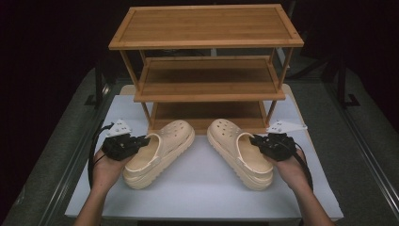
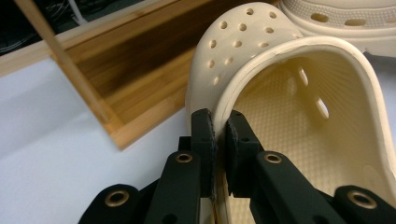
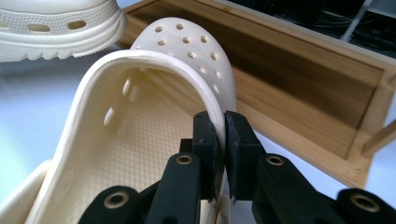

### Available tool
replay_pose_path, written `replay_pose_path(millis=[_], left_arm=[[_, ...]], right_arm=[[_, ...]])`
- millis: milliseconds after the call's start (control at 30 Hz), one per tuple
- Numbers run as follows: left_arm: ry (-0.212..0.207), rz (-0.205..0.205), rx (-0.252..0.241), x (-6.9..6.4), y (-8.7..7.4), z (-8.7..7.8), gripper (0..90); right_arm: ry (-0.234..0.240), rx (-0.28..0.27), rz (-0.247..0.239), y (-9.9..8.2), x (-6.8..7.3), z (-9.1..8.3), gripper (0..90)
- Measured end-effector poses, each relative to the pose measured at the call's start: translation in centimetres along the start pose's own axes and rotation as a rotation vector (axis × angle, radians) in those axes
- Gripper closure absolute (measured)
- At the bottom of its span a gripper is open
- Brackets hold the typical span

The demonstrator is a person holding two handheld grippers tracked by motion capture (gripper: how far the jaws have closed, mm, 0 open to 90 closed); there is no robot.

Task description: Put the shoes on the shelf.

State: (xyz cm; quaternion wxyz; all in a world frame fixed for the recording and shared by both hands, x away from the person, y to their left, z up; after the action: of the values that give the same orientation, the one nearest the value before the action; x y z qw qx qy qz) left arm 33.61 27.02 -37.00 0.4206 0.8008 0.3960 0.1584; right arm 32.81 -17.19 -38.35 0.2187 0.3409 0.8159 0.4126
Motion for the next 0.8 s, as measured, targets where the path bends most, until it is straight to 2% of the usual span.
replay_pose_path(millis=[167, 300, 400, 800], left_arm=[[-0.011, 0.0, -0.005, -0.3, 1.0, 1.1, 83.6], [-0.002, 0.007, -0.007, -0.1, 1.9, 2.0, 83.6], [-0.003, -0.005, -0.017, 0.1, 2.3, 2.8, 83.6], [0.026, -0.018, -0.01, 0.7, 3.7, 6.0, 83.6]], right_arm=[[-0.019, 0.0, 0.011, 0.1, -0.8, -0.1, 82.9], [-0.032, -0.003, 0.027, 0.4, -1.4, 0.0, 82.9], [-0.039, -0.007, 0.033, 0.7, -1.7, 0.2, 83.0], [-0.072, 0.002, 0.048, 1.6, -3.0, 2.5, 82.9]])
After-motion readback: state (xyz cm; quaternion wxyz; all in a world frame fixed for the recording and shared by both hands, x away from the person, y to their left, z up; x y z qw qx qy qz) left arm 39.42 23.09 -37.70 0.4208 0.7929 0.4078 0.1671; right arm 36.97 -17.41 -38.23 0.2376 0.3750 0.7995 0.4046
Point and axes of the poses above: each handheld gripper's, and its own axes: z roughly forward along the jaws, y roughly out of its top, x roughly to its left, the point moved 2 cm from there along z, roughly forward along the jaws, and after that the axes turned 7 degrees about -z, right-handed, at the moved point
